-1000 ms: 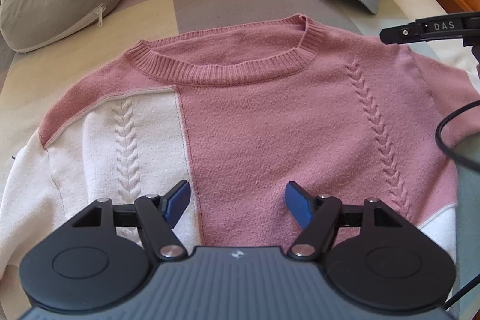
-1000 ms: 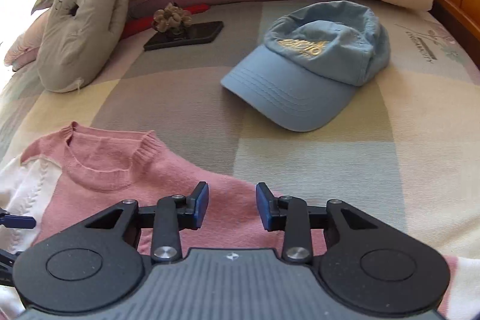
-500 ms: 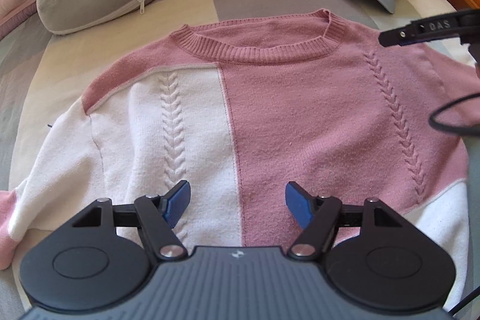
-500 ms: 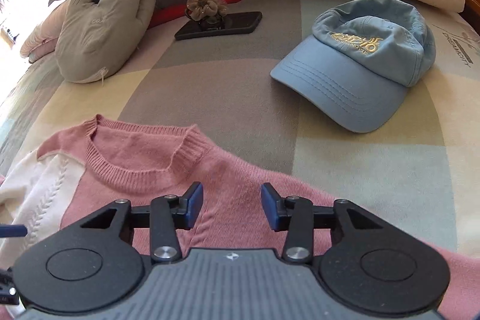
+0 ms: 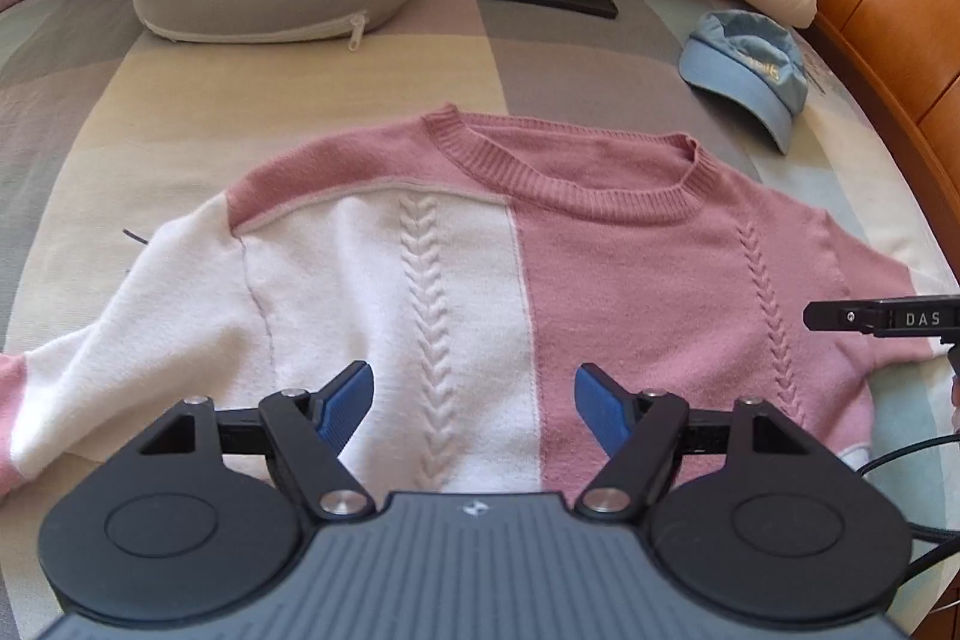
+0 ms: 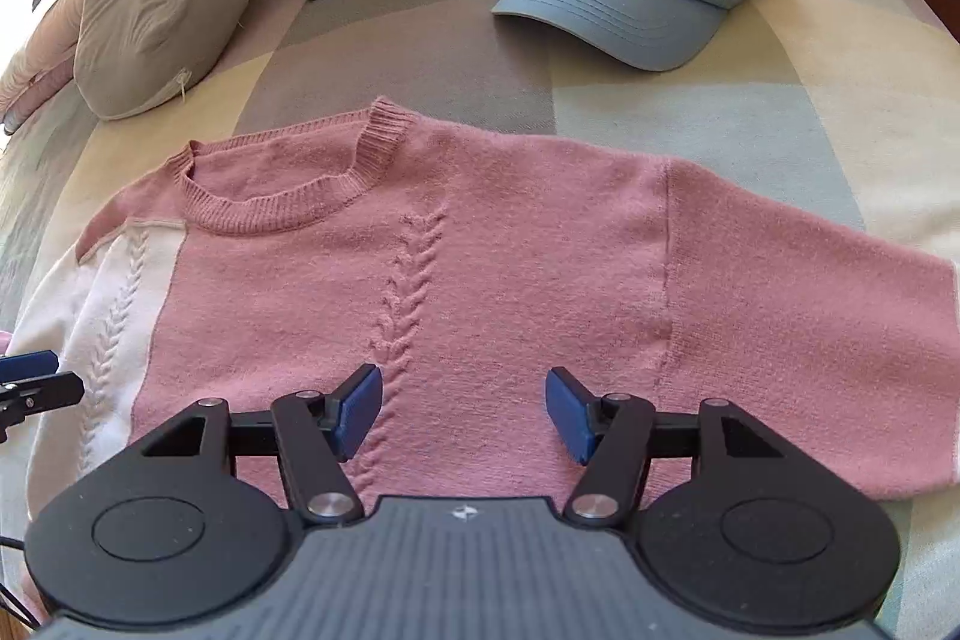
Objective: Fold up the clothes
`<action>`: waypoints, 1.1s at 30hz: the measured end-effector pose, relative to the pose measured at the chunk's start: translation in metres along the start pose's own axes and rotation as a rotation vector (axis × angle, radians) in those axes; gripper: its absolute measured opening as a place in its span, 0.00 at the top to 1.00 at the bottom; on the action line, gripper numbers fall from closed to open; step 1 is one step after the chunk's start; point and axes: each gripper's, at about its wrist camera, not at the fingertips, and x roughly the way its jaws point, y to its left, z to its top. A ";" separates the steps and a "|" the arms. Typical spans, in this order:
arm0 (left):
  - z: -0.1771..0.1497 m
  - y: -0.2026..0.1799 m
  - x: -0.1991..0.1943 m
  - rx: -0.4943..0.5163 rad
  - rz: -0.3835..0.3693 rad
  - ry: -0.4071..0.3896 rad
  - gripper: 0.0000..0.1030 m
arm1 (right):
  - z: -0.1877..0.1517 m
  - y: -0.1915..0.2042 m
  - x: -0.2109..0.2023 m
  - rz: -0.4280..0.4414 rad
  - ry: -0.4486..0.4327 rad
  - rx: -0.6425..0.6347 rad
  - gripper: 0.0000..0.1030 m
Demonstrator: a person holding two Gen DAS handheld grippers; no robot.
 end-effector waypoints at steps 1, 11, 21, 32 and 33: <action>0.002 0.010 -0.002 -0.014 0.013 -0.006 0.28 | 0.003 0.008 0.000 0.005 -0.004 -0.004 0.36; -0.026 0.116 -0.033 -0.272 0.080 -0.051 0.28 | 0.025 0.099 0.013 0.137 0.008 -0.114 0.34; -0.093 0.230 -0.078 -0.645 0.185 -0.141 0.28 | 0.036 0.159 0.040 0.198 0.081 -0.205 0.34; -0.158 0.324 -0.074 -1.022 0.056 -0.303 0.28 | 0.047 0.242 0.068 0.296 0.166 -0.360 0.33; -0.160 0.328 -0.073 -1.027 0.041 -0.320 0.28 | 0.047 0.250 0.069 0.316 0.174 -0.378 0.33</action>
